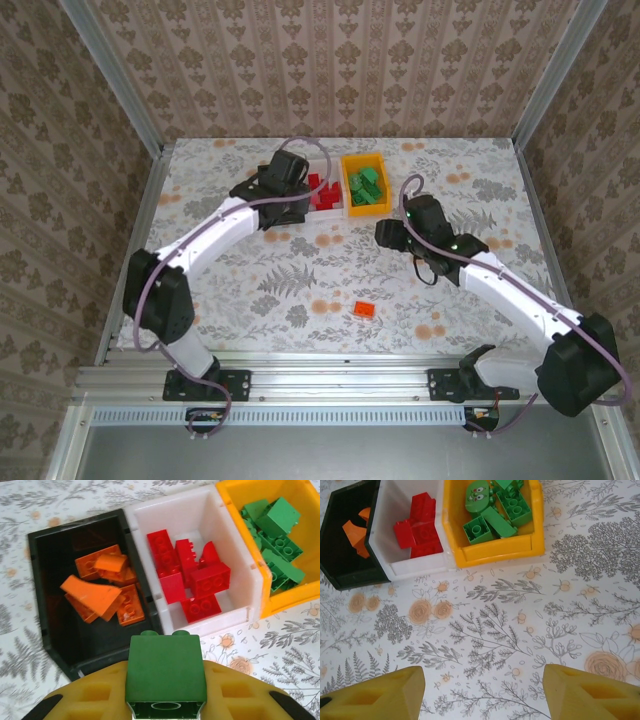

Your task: Sort the legos into containers by color

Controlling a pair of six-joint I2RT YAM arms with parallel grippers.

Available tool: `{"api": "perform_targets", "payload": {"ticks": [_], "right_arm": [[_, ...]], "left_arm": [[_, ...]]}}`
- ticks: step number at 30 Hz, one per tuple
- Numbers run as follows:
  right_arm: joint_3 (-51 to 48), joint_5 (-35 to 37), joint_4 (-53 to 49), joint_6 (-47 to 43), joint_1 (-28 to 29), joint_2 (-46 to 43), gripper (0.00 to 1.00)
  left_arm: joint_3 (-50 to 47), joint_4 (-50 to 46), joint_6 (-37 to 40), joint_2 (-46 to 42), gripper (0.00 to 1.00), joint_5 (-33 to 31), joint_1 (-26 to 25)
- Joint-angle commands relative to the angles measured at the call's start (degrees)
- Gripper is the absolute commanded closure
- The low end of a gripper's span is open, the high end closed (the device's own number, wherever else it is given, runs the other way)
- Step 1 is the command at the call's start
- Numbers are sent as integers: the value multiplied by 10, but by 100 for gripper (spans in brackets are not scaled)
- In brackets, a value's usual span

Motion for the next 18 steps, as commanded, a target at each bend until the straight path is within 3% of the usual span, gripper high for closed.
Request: {"api": "perform_targets", "payload": {"ticks": [1,6,12,18], "right_arm": [[-19,14,-14,-13,2,-25,35],[-35,16,-18,-11,0,-39,35],[-48,12,-11,-6,-4,-42,35],[-67,42,-18,15,-13,-66,35]], "left_arm": [[52,-32,29,47,76,29,5],[107,-22,25,89,76,99,13],[151,-29,14,119,77,128,18],[229,-8,1,198,76,247,6]]}}
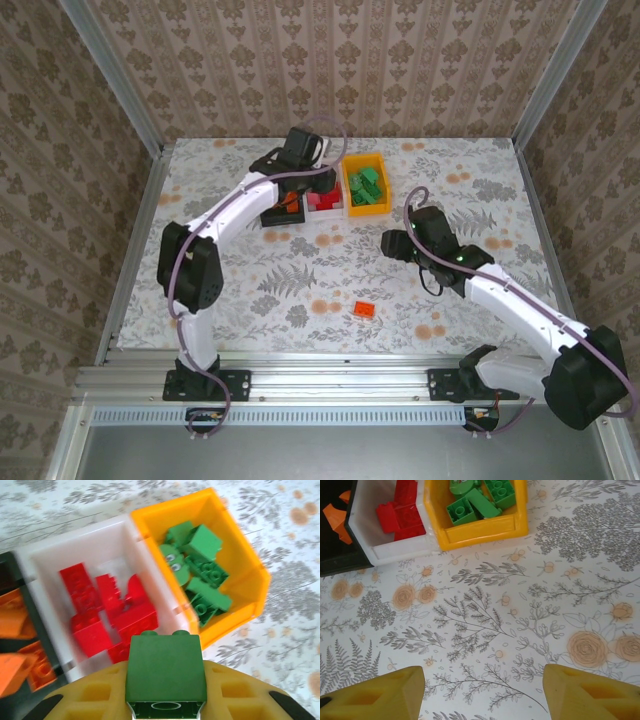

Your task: Sort the legos into containers by color

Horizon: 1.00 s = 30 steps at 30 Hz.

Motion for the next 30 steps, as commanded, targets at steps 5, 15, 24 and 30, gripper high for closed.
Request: {"api": "perform_targets", "payload": {"ticks": [5,15,24,30], "right_arm": [[-50,40,-21,44,-24,-73,35],[-75,26,-15,34,-25,-100,35],[-73,16,-19,26,-25,-96,34],[-63,-7,-41,19,-22,-109,34]], "left_arm": [[154,-15,-8,145,76,107,-17],[250,4,25,236,69,118,-37],[373,-62,30,320,46,81,-36],[368,-73,30,303,40,79,-32]]}}
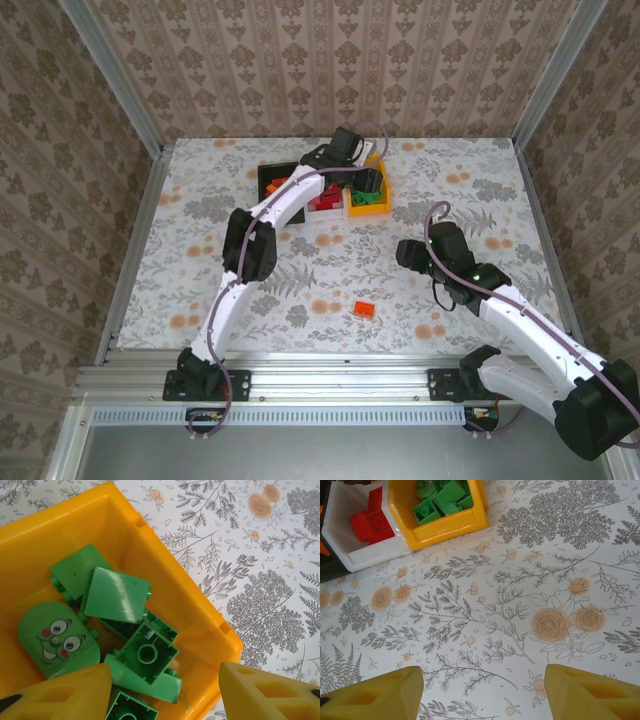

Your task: Sort the legos into containers by color

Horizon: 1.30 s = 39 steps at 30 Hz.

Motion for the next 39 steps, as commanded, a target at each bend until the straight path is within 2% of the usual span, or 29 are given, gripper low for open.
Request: {"api": "perform_targets", "payload": {"ticks": [1,3,5,11,14,19,22,27,31,33,39], "right_arm": [[9,-28,-33,-12,5,-14,34],[18,-42,-55,-22,30,-6,32],[31,-36,-90,-34,81,17,29],[45,13,-178,-15,250,104,22],[39,12,-183,-1,286,134,19],[74,36,-196,-4,327,223,17],[85,48,-194,-2,329,273,17],[116,90,-181,-7,312,329,20],[134,92,-147,-27,277,377,29],[146,95,-134,-32,267,401,30],[137,68,-64,-63,241,416,39]], "left_arm": [[3,-21,9,-26,40,-6,4],[-40,-9,7,-69,40,0,4],[-121,26,6,-136,38,1,4],[-507,203,-34,-434,32,-35,13],[-665,264,-68,-567,26,-44,24],[-830,256,-93,-748,15,-77,25],[-929,253,-125,-844,8,-103,32],[-1037,244,-174,-952,5,-98,46],[-1060,224,-182,-1001,5,-102,48],[-1064,214,-182,-1014,4,-104,49],[-1071,203,-181,-1031,4,-99,52]]}}
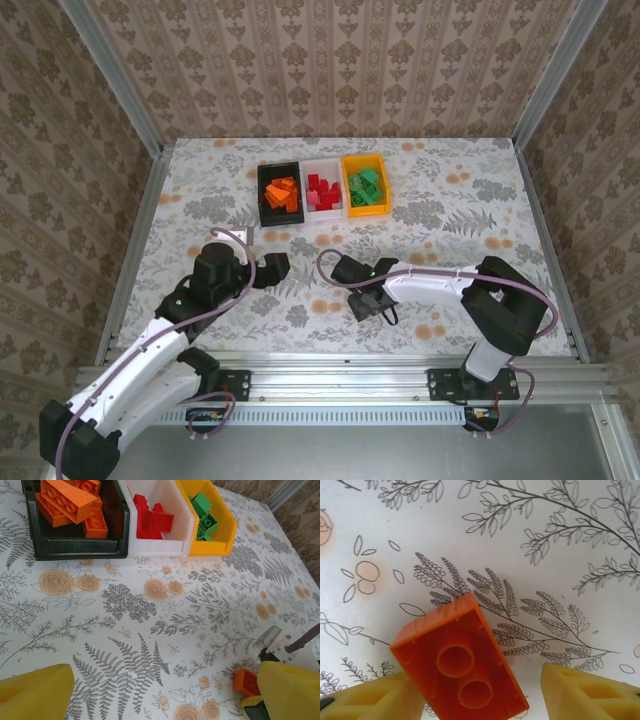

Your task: Sort the legos into containers by color

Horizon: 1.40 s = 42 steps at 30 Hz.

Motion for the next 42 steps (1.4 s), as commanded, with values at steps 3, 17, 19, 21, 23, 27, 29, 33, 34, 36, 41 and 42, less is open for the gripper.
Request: {"api": "perform_targets", "payload": {"ticks": [3,17,19,21,23,27,29,33,34,36,41,42], "right_arm": [[-6,-19,102,-31,-46,24,52],[54,-9,91,-34,-40,13,72],[99,-8,86,-41,-35,13,73],[152,-5,86,-51,-33,28,73],[215,4,84,-65,-35,61,73],[377,3,63,-101,-41,165,73],[450,1,51,-113,-48,217,73],[616,-18,12,-129,-70,332,72],[656,-18,-7,-132,-75,361,72],[736,-23,-38,-137,-81,407,72],[906,-32,-113,-162,-89,507,70],[938,-33,-124,-164,-91,526,69]], "left_arm": [[-16,-19,-11,-17,4,-3,5],[-34,-35,-17,-43,3,-4,10],[-34,-43,-19,-45,3,-17,10],[-38,-54,-35,-47,3,-41,13],[-41,-73,-63,-47,3,-67,19],[-51,-102,-101,-48,0,-85,31],[-55,-112,-109,-52,0,-84,34],[-54,-150,-120,-74,0,-98,39],[-51,-162,-120,-84,0,-103,42],[-51,-178,-121,-104,0,-109,47],[-69,-189,-132,-151,0,-107,61],[-74,-192,-133,-156,0,-104,63]]}}
